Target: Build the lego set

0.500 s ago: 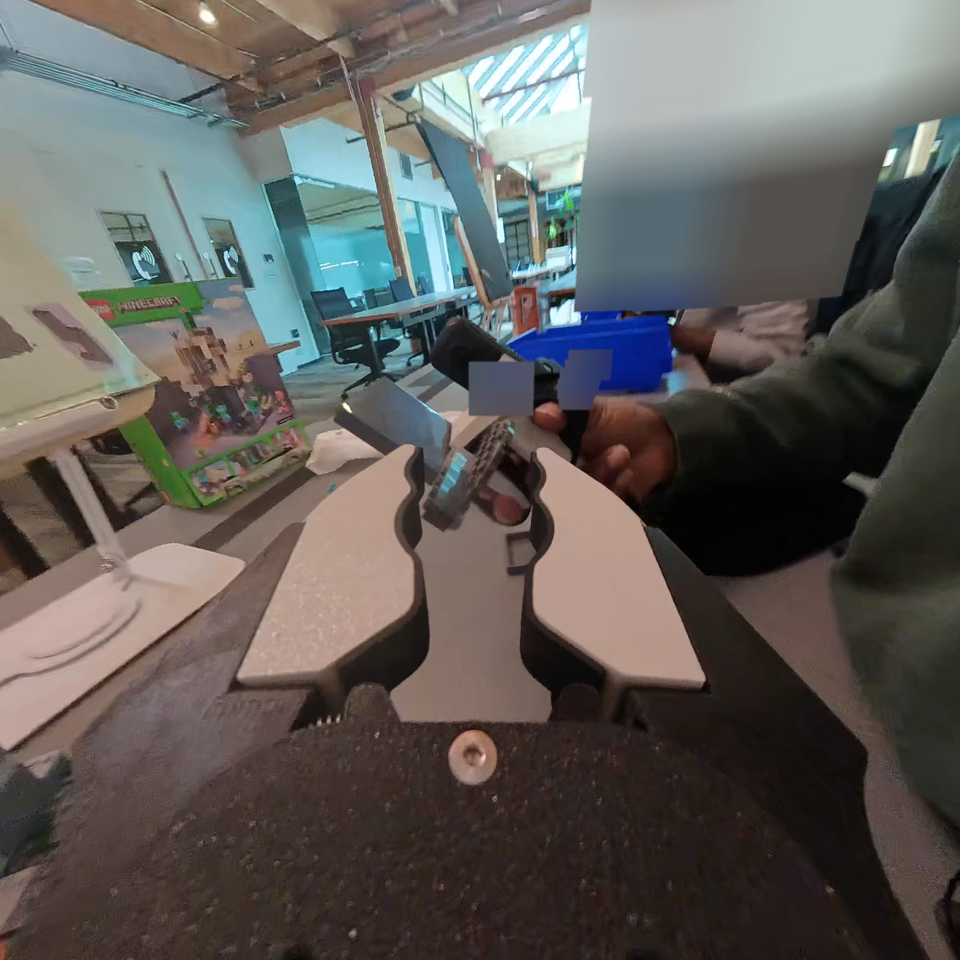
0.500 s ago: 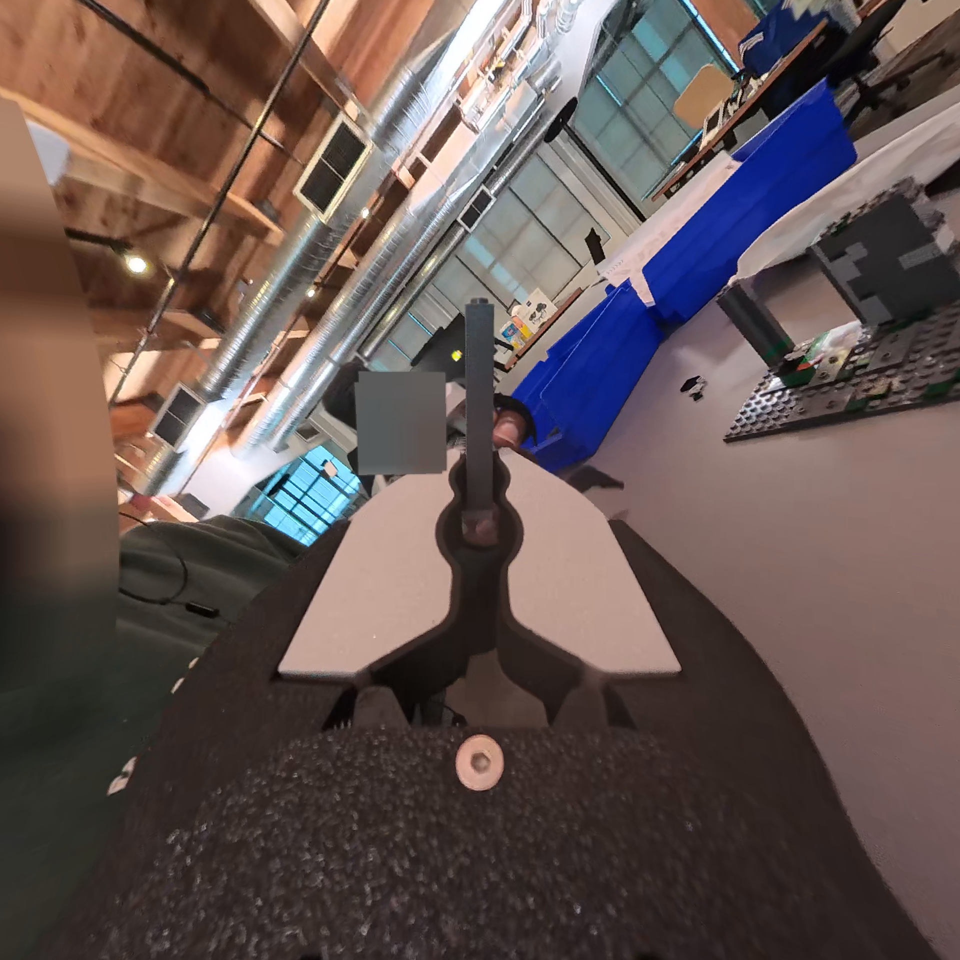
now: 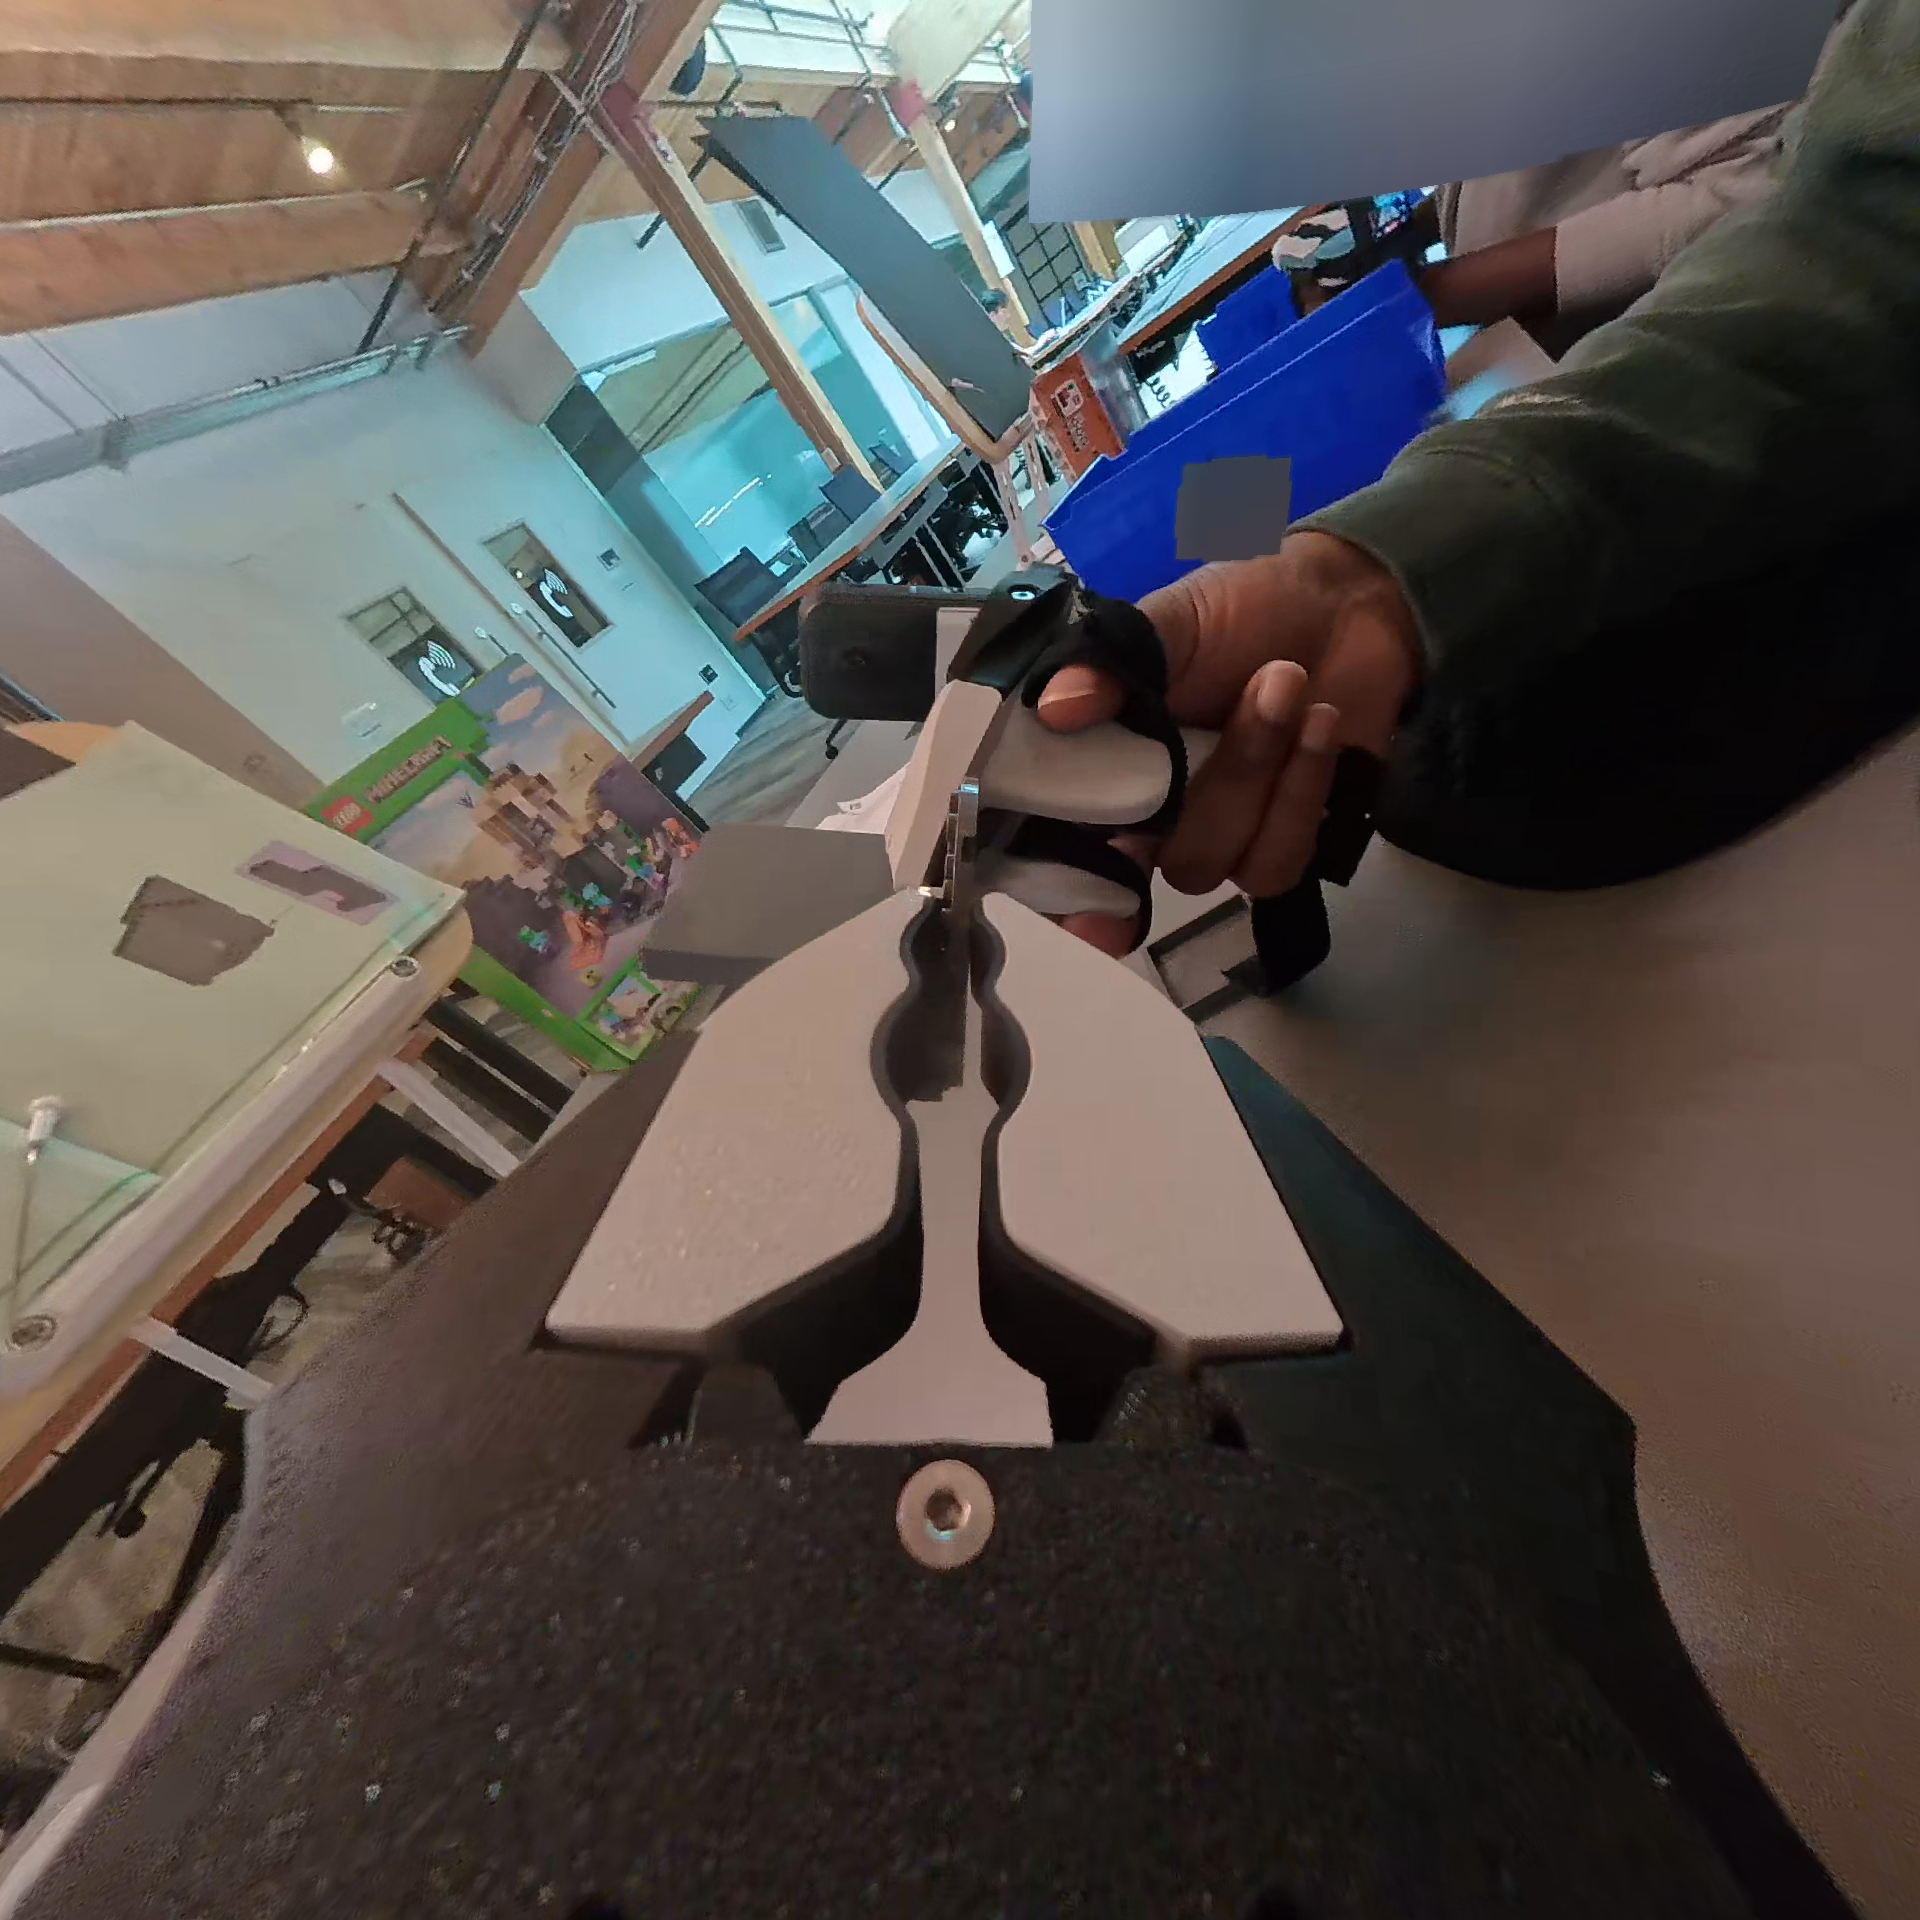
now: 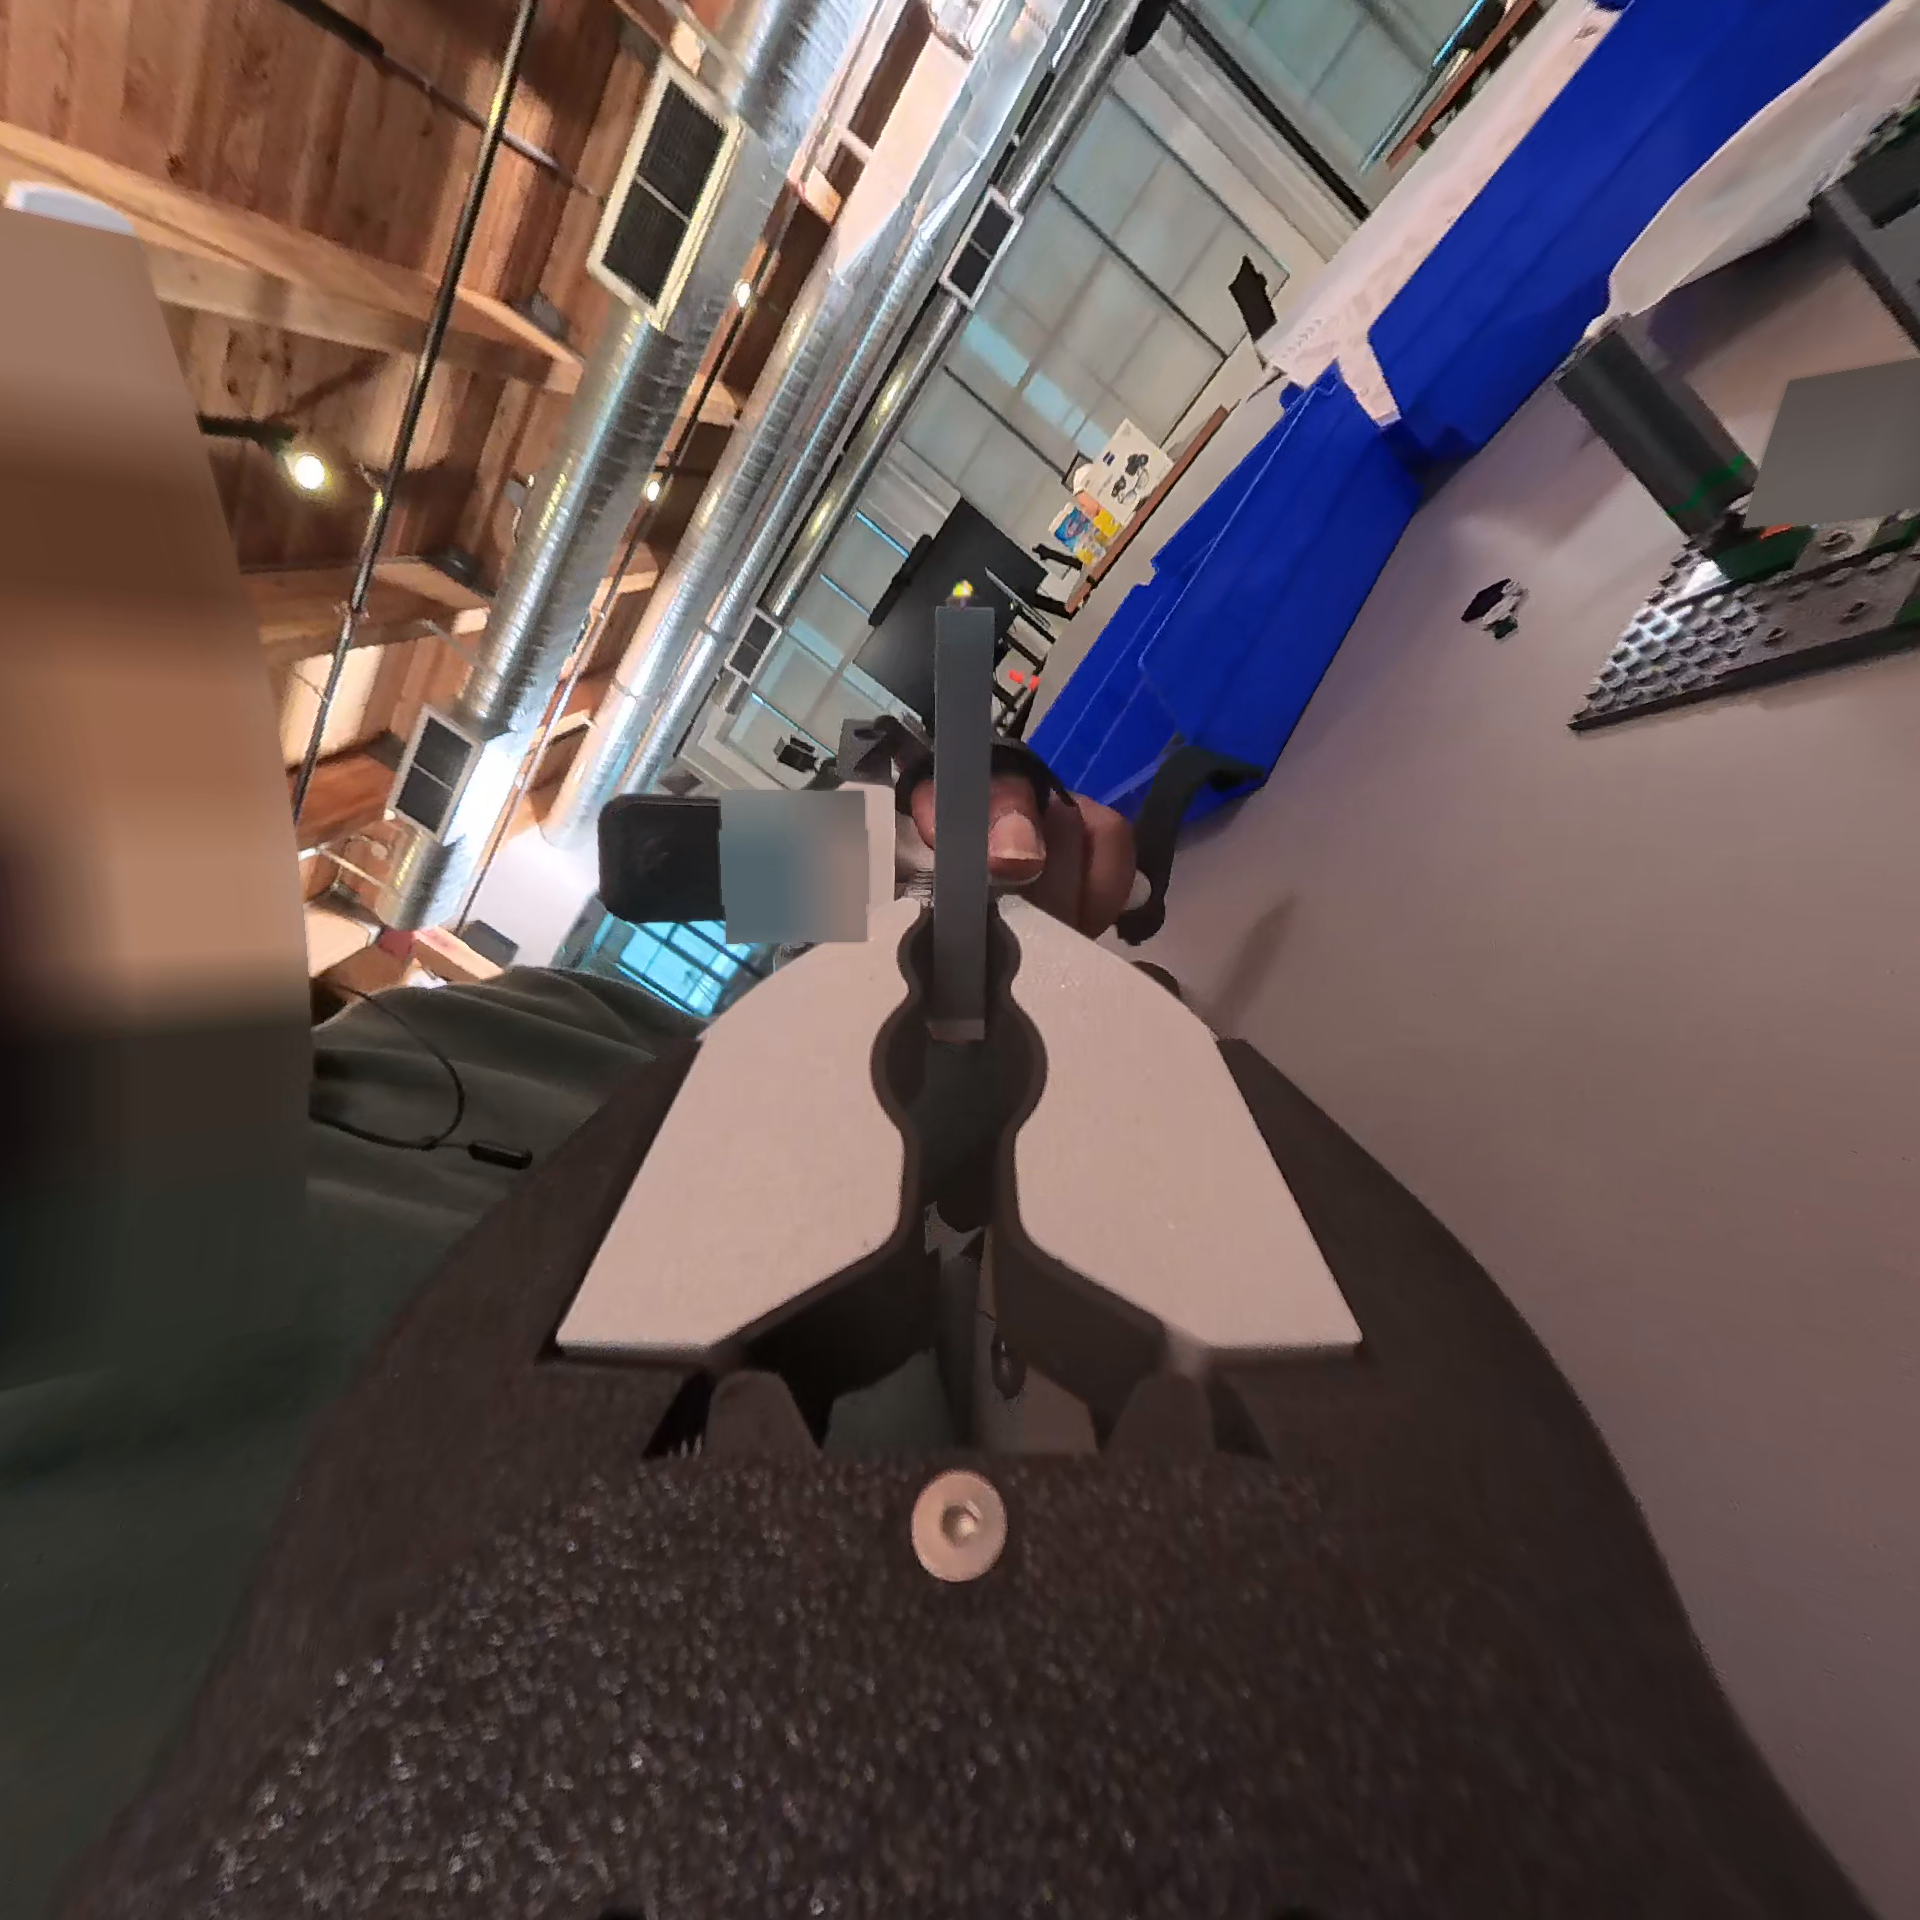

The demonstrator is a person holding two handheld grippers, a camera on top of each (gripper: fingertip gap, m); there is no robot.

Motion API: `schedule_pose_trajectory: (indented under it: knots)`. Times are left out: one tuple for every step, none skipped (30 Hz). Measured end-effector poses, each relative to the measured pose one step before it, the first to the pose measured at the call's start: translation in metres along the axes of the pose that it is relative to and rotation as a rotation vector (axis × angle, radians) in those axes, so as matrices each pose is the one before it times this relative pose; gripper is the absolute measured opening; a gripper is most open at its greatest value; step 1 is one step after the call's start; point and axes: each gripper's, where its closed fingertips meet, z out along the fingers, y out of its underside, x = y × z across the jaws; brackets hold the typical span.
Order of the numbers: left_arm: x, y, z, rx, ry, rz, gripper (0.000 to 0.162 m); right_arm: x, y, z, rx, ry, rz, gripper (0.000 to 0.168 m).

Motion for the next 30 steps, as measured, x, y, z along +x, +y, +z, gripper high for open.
schedule_pose_trajectory:
  knots:
    - [0.00030, -0.00037, -0.00025, -0.0049, -0.0041, 0.0186, 0.005, -0.00103, 0.00016, -0.00002, -0.0060, 0.0052, -0.0112, 0.008]
    - [-0.00018, -0.00018, -0.00021, -0.0044, -0.0078, 0.0196, 0.005, -0.00050, -0.00040, 0.00015, 0.0033, 0.0056, -0.0066, 0.008]
    - [-0.00048, -0.00125, -0.00059, 0.0047, -0.0100, 0.0198, 0.005, -0.00091, -0.00014, 0.00030, 0.0040, -0.0032, 0.0045, 0.008]
    - [-0.00119, -0.00098, -0.00067, 0.0028, -0.0142, 0.0158, 0.007, -0.00096, -0.00002, 0.00016, 0.0045, -0.0088, 0.0125, 0.008]
    - [-0.00189, 0.00093, -0.00014, -0.0071, -0.0148, 0.0103, 0.012, -0.00023, -0.00052, -0.00034, 0.0077, -0.0058, 0.0116, 0.007]
    - [-0.00170, 0.00240, -0.00012, -0.0128, -0.0112, 0.0040, 0.016, 0.00071, 0.00004, -0.00055, 0.0029, 0.0015, 0.0055, 0.008]
    - [-0.00092, 0.00237, -0.00001, -0.0108, -0.0039, -0.0020, 0.018, 0.00119, 0.00073, -0.00036, -0.0040, 0.0054, -0.0004, 0.008]
    - [0.00021, 0.00108, 0.00001, -0.0029, 0.0033, -0.0047, 0.018, 0.00006, 0.00069, -0.00006, -0.0021, -0.0013, 0.0015, 0.008]
    - [0.00045, 0.00007, 0.00027, 0.0014, 0.0028, -0.0033, 0.017, -0.00035, 0.00014, 0.00008, 0.0010, -0.0045, 0.0063, 0.007]
    - [0.00104, 0.00092, 0.00069, -0.0069, 0.0061, 0.0001, 0.015, 0.00048, 0.00008, 0.00000, 0.0010, 0.0021, 0.0036, 0.008]
    - [0.00038, 0.00096, 0.00067, -0.0057, 0.0018, -0.0022, 0.015, 0.00070, -0.00012, -0.00014, 0.0010, 0.0044, -0.0008, 0.008]
    - [0.00053, 0.00041, 0.00031, -0.0010, 0.0052, -0.0077, 0.014, 0.00042, 0.00010, -0.00029, -0.0013, 0.0023, 0.0001, 0.007]
    - [0.00047, 0.00065, 0.00014, -0.0026, 0.0084, -0.0134, 0.014, 0.00048, 0.00041, -0.00020, -0.0021, 0.0020, 0.0043, 0.008]
    - [0.00051, 0.00067, -0.00004, -0.0030, 0.0075, -0.0129, 0.014, 0.00074, 0.00063, -0.00005, -0.0020, 0.0026, 0.0031, 0.007]
    - [0.00061, 0.00049, -0.00002, -0.0016, 0.0060, -0.0104, 0.014, 0.00050, 0.00059, 0.00000, -0.0014, 0.0020, 0.0016, 0.007]
    - [0.00073, 0.00049, 0.00008, -0.0042, 0.0075, -0.0130, 0.014, 0.00042, 0.00040, -0.00008, -0.0021, 0.0026, 0.0011, 0.007]
    - [0.00050, 0.00051, 0.00010, -0.0047, 0.0078, -0.0162, 0.014, 0.00044, 0.00050, -0.00012, -0.0025, 0.0038, -0.0008, 0.007]
    - [0.00063, 0.00012, -0.00001, -0.0008, 0.0088, -0.0163, 0.014, 0.00005, 0.00050, -0.00001, -0.0026, 0.0036, -0.0039, 0.008]
    - [0.00059, -0.00012, -0.00039, 0.0025, 0.0114, -0.0197, 0.014, -0.00021, 0.00080, 0.00014, -0.0050, 0.0036, -0.0065, 0.008]
    - [0.00020, -0.00050, -0.00064, 0.0081, 0.0114, -0.0279, 0.014, -0.00049, 0.00073, 0.00022, -0.0058, 0.0041, -0.0100, 0.008]
    - [-0.00002, -0.00063, -0.00059, 0.0111, 0.0076, -0.0230, 0.014, -0.00085, 0.00058, 0.00025, -0.0057, 0.0046, -0.0133, 0.008]
    - [0.00007, -0.00021, -0.00043, 0.0066, 0.0062, -0.0164, 0.014, -0.00069, 0.00037, 0.00019, -0.0073, 0.0070, -0.0159, 0.008]
    - [0.00003, -0.00055, -0.00034, 0.0060, 0.0063, -0.0149, 0.014, -0.00075, 0.00029, 0.00013, -0.0107, 0.0066, -0.0155, 0.009]
    - [0.00031, -0.00184, -0.00033, 0.0137, 0.0088, -0.0190, 0.014, -0.00202, 0.00030, -0.00005, -0.0136, -0.0017, -0.0160, 0.009]
    - [0.00100, -0.00183, -0.00028, 0.0139, 0.0144, -0.0252, 0.014, -0.00251, -0.00020, -0.00033, -0.0143, -0.0051, -0.0164, 0.010]
    - [0.00129, -0.00239, -0.00055, 0.0206, 0.0160, -0.0234, 0.013, -0.00273, -0.00028, -0.00069, -0.0189, -0.0041, -0.0203, 0.012]
    - [0.00160, -0.00259, -0.00098, 0.0204, 0.0212, -0.0284, 0.013, -0.00202, -0.00001, -0.00129, -0.0262, 0.0005, -0.0233, 0.015]
    - [0.00222, -0.00249, -0.00109, 0.0186, 0.0253, -0.0255, 0.013, -0.00212, -0.00050, -0.00225, -0.0298, 0.0002, -0.0204, 0.019]
    - [0.00462, -0.00229, -0.00084, 0.0173, 0.0417, -0.0271, 0.013, -0.00242, -0.00044, -0.00335, -0.0372, -0.0044, -0.0163, 0.022]
    - [0.00351, -0.00165, -0.00075, 0.0133, 0.0308, -0.0206, 0.013, -0.00112, -0.00011, -0.00426, -0.0477, -0.0001, -0.0115, 0.024]
